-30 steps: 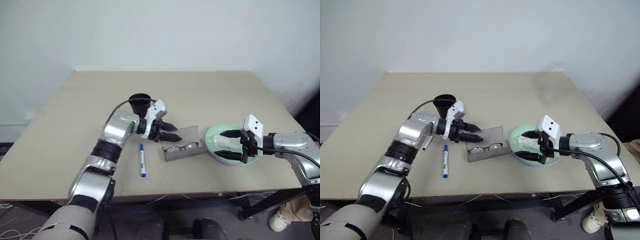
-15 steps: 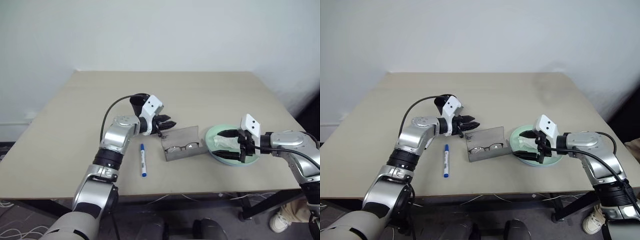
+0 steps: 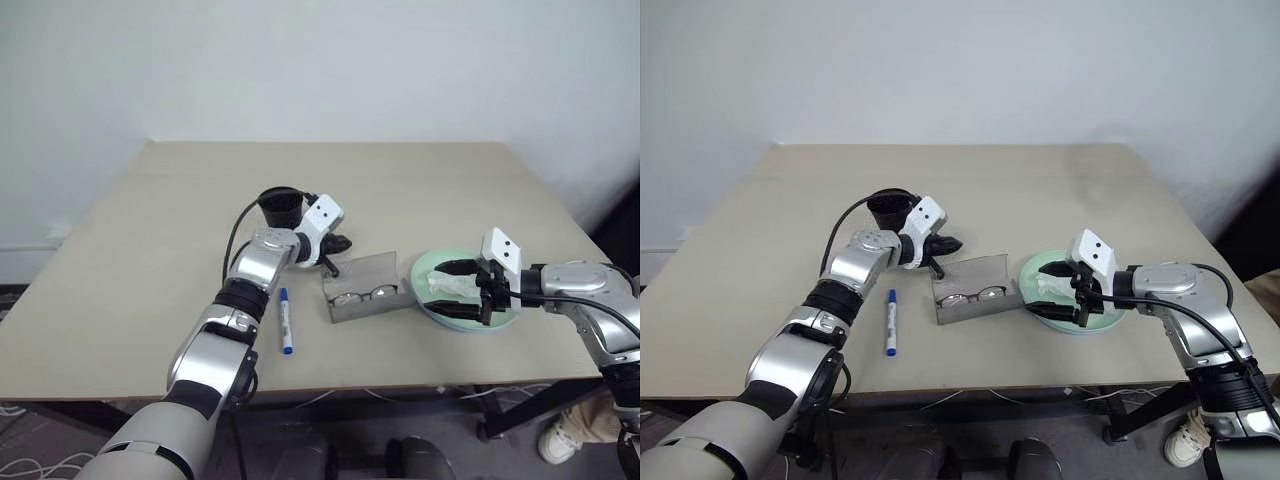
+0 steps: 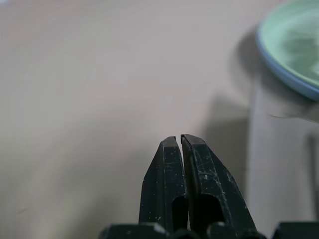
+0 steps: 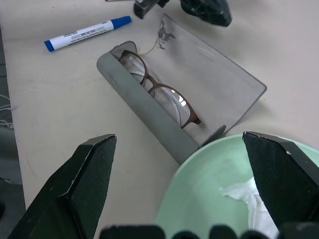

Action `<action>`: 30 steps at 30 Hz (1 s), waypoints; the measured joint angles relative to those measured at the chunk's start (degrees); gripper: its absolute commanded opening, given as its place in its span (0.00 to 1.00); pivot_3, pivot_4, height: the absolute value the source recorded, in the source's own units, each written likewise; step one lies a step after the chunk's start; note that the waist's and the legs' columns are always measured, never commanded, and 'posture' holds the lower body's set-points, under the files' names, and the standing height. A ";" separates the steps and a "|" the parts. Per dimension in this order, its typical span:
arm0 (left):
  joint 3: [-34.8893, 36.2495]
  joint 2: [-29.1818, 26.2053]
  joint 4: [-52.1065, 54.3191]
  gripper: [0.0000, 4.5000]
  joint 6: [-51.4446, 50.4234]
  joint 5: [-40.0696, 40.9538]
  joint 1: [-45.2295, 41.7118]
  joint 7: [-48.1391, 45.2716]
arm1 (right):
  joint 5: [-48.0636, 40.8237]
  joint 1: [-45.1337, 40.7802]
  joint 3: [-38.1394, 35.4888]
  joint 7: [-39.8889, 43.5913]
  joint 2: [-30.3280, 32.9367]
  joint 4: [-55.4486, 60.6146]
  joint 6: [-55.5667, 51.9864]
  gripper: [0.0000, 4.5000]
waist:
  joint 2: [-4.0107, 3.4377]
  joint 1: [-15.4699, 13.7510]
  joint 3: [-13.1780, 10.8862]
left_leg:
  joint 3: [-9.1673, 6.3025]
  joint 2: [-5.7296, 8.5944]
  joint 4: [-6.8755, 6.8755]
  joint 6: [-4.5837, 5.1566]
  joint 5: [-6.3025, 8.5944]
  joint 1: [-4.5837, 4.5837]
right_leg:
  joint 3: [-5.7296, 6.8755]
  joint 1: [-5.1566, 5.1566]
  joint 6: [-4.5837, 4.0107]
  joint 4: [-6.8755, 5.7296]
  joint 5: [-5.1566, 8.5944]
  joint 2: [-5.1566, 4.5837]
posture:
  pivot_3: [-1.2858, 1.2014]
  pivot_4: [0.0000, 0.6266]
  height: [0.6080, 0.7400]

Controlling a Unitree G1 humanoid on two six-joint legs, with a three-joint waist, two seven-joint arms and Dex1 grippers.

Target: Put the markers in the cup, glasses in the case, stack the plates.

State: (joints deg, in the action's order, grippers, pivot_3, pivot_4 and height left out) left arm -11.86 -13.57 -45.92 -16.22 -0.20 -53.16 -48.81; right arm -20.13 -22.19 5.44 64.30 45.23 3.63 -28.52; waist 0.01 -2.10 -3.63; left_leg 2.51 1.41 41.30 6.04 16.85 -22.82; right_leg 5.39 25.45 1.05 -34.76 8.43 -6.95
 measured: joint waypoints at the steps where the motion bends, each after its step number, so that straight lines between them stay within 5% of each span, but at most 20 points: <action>1: -0.85 -0.35 1.16 0.01 -0.08 -0.27 0.58 -1.55 | -0.01 0.07 -0.03 -0.18 0.00 0.08 0.00 0.98 | 0.00 0.00 0.00 | 0.01 0.00 0.00 0.00 0.00 0.01 | 0.00 -0.01 0.00 0.00 0.00 0.00 | 0.52 0.00 0.87; 30: -7.49 -7.50 32.06 0.01 -12.16 -0.82 15.33 -12.68 | -0.03 -0.56 -0.06 -0.48 0.04 0.30 -0.13 0.98 | -0.02 -0.03 0.01 | 0.00 -0.02 0.00 0.00 0.00 0.03 | -0.07 -0.02 -0.04 -0.01 0.01 0.00 | 0.52 0.00 0.87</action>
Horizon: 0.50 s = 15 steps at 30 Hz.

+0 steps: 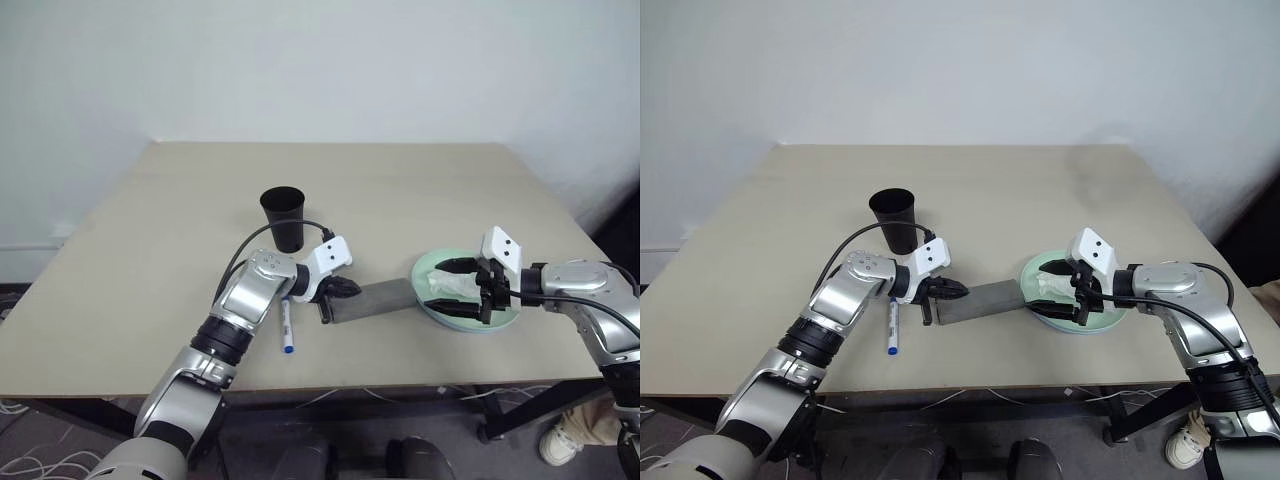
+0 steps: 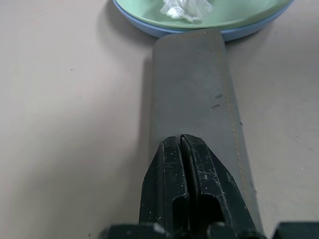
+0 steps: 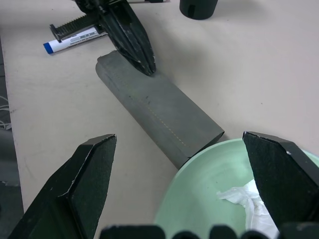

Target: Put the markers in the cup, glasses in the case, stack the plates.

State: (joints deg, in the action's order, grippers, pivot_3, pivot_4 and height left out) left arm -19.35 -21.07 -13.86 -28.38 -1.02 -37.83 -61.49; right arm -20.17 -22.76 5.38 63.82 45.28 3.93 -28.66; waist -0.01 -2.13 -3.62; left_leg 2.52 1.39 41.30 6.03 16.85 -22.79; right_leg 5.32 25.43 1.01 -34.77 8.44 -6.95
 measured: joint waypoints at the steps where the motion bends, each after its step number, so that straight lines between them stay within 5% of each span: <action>1: 0.00 -0.40 1.35 0.01 -0.50 0.15 0.76 -0.04 | 0.00 -0.30 0.04 0.04 0.00 -0.04 0.00 0.98 | 0.00 0.00 0.00 | 0.00 0.00 0.00 0.00 0.00 0.00 | 0.00 0.00 0.00 0.00 0.00 0.00 | 0.52 0.00 0.87; 9: 0.70 -2.99 7.34 0.01 -4.58 2.55 3.17 0.19 | 0.09 -1.51 0.15 0.15 -0.05 -0.69 0.12 0.98 | 0.00 0.00 0.00 | -0.01 0.00 0.00 0.00 0.00 0.00 | -0.01 0.01 0.00 0.00 0.00 0.01 | 0.52 0.00 0.87; 15: 7.51 -6.23 19.98 0.01 -14.54 8.71 6.47 2.74 | 0.07 -1.50 0.19 0.42 0.03 -0.71 0.14 0.98 | -0.01 0.11 -0.01 | -0.02 -0.01 -0.03 -0.01 0.00 0.03 | -0.03 0.01 0.01 0.00 0.01 0.02 | 0.52 0.00 0.87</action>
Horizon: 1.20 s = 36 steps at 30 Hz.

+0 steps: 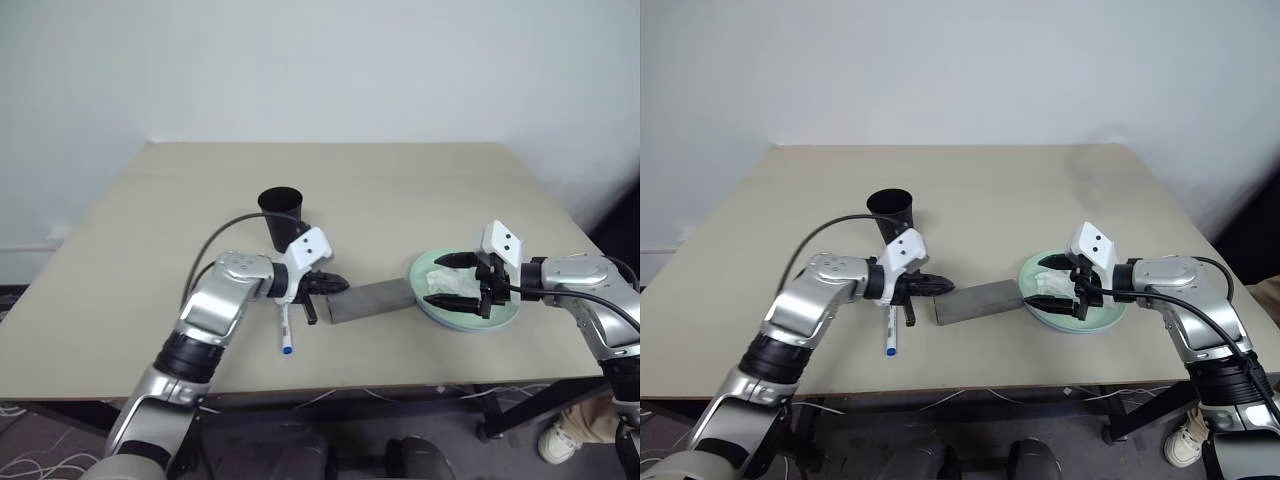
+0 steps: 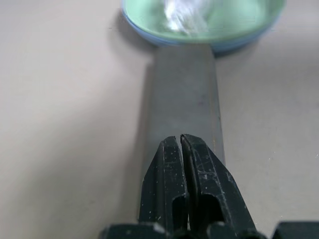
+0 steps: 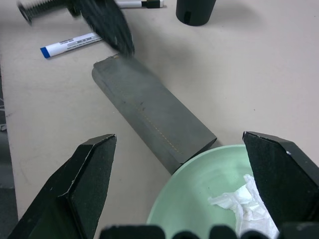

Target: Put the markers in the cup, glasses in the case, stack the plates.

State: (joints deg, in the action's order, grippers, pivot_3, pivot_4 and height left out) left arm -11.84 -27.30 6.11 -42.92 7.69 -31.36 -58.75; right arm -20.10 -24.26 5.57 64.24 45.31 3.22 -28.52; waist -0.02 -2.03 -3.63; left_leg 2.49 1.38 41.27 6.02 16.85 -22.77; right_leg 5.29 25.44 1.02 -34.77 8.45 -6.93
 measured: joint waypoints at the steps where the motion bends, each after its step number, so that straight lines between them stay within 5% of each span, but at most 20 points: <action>1: 1.82 -0.05 3.09 0.01 -2.85 0.99 1.15 1.42 | -0.03 0.01 0.00 0.24 0.01 0.02 0.01 0.98 | 0.00 0.01 0.00 | 0.00 0.00 -0.01 0.00 0.00 0.01 | -0.01 -0.01 0.00 0.00 0.00 0.01 | 0.52 0.00 0.87; 6: 10.74 1.16 14.22 0.01 -19.01 4.75 5.44 11.30 | -0.10 0.27 -0.05 1.05 0.26 -0.03 0.02 0.98 | 0.00 -0.03 -0.01 | -0.01 0.00 -0.02 -0.06 -0.04 0.07 | -0.02 -0.09 0.00 -0.02 0.00 0.04 | 0.52 0.00 0.87; 8: 13.56 1.93 16.65 0.09 -25.06 5.14 6.27 15.29 | -0.06 0.17 -0.01 1.69 0.26 -0.40 0.18 0.98 | 0.00 -0.09 -0.01 | -0.03 0.01 -0.02 -0.08 -0.06 0.13 | -0.02 -0.16 0.00 -0.02 0.00 0.06 | 0.52 0.00 0.87; 16: 20.10 2.64 25.52 0.67 -44.70 6.76 7.63 26.03 | 1.20 -4.30 2.48 4.81 -0.39 -5.59 2.17 0.98 | 0.02 0.31 -0.02 | -0.02 0.02 -0.09 -0.25 -0.15 0.14 | -0.12 -0.11 -0.01 -0.06 0.00 0.14 | 0.52 0.00 0.87; 26: 19.30 0.10 28.06 0.67 -49.14 11.48 16.24 35.45 | 2.34 -5.93 4.39 6.73 -2.88 -8.74 4.22 0.98 | 0.00 0.26 -0.02 | -0.04 0.03 -0.27 -0.63 -0.37 0.19 | -0.19 -0.06 -0.03 -0.06 0.00 0.15 | 0.52 0.00 0.87; 36: 16.94 5.17 28.09 0.67 -49.15 15.83 17.15 42.87 | 2.37 -6.15 4.43 7.16 -3.17 -8.75 4.47 0.98 | 0.00 -0.09 0.01 | -0.07 0.07 -0.26 -0.45 -0.26 0.19 | -0.20 -0.05 -0.06 -0.07 -0.02 0.09 | 0.52 0.00 0.87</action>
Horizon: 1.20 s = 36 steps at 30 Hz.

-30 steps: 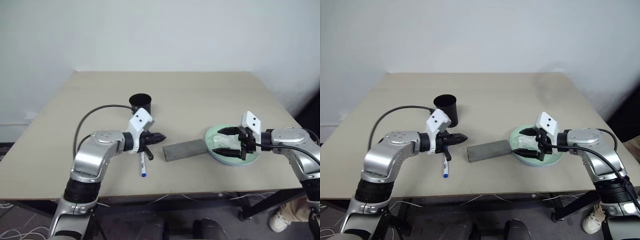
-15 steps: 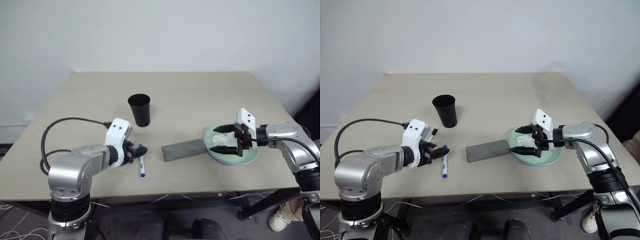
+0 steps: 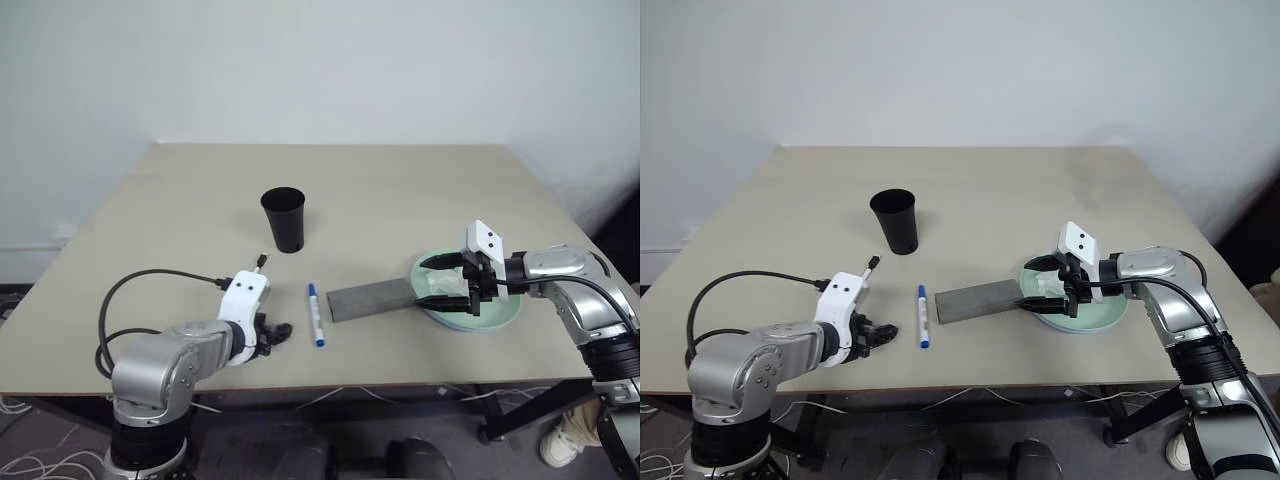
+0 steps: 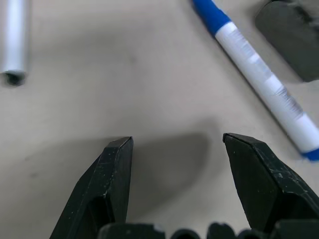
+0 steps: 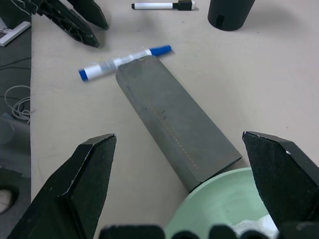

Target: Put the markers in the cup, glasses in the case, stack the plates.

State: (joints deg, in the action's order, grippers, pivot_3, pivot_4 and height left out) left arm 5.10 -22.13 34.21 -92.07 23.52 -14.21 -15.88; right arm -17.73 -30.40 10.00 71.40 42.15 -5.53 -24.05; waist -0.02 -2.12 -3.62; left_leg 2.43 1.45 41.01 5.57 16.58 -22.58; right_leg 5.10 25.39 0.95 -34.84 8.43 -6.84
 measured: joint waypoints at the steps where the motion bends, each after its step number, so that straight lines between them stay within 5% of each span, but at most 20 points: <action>1: -0.17 -0.38 0.00 0.67 0.00 1.23 -0.53 -0.02 | 0.00 0.00 0.00 0.00 0.00 0.00 0.00 0.98 | 0.00 0.04 0.00 | 0.00 -0.01 0.00 -0.01 -0.01 0.00 | 0.00 0.02 -0.01 -0.02 -0.01 0.01 | 0.52 0.00 0.87; 9: 0.68 -6.06 -1.95 0.67 0.00 9.56 -6.88 0.48 | 0.21 0.00 -0.02 -0.03 -0.01 -0.05 0.16 0.98 | 0.00 0.22 -0.01 | -0.02 -0.01 -0.13 -0.33 -0.20 0.00 | 0.02 0.03 -0.03 -0.02 -0.01 0.07 | 0.52 0.00 0.87; 24: 3.44 10.83 -11.23 0.67 0.00 9.91 -12.49 16.02 | 0.89 0.99 -0.18 -1.12 -0.37 0.05 0.27 0.98 | 0.04 0.09 -0.01 | 0.01 0.02 -0.13 -0.35 -0.22 0.01 | -0.05 0.00 -0.02 -0.01 -0.02 0.09 | 0.52 0.00 0.87; 36: 2.83 13.19 -17.43 0.67 0.00 7.02 -13.35 21.65 | 0.87 2.01 -0.42 -1.80 -0.37 0.76 0.24 0.98 | 0.05 0.09 -0.01 | 0.00 0.02 -0.13 -0.24 -0.16 0.01 | -0.03 0.00 -0.02 0.01 -0.02 0.07 | 0.52 0.00 0.87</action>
State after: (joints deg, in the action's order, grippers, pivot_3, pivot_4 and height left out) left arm 7.92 -8.94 16.77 -92.07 30.55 -27.56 5.77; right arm -16.85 -28.40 9.58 69.60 41.78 -4.76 -23.81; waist 0.03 -2.03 -3.63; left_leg 2.42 1.47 40.89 5.33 16.42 -22.57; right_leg 5.06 25.39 0.93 -34.83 8.41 -6.77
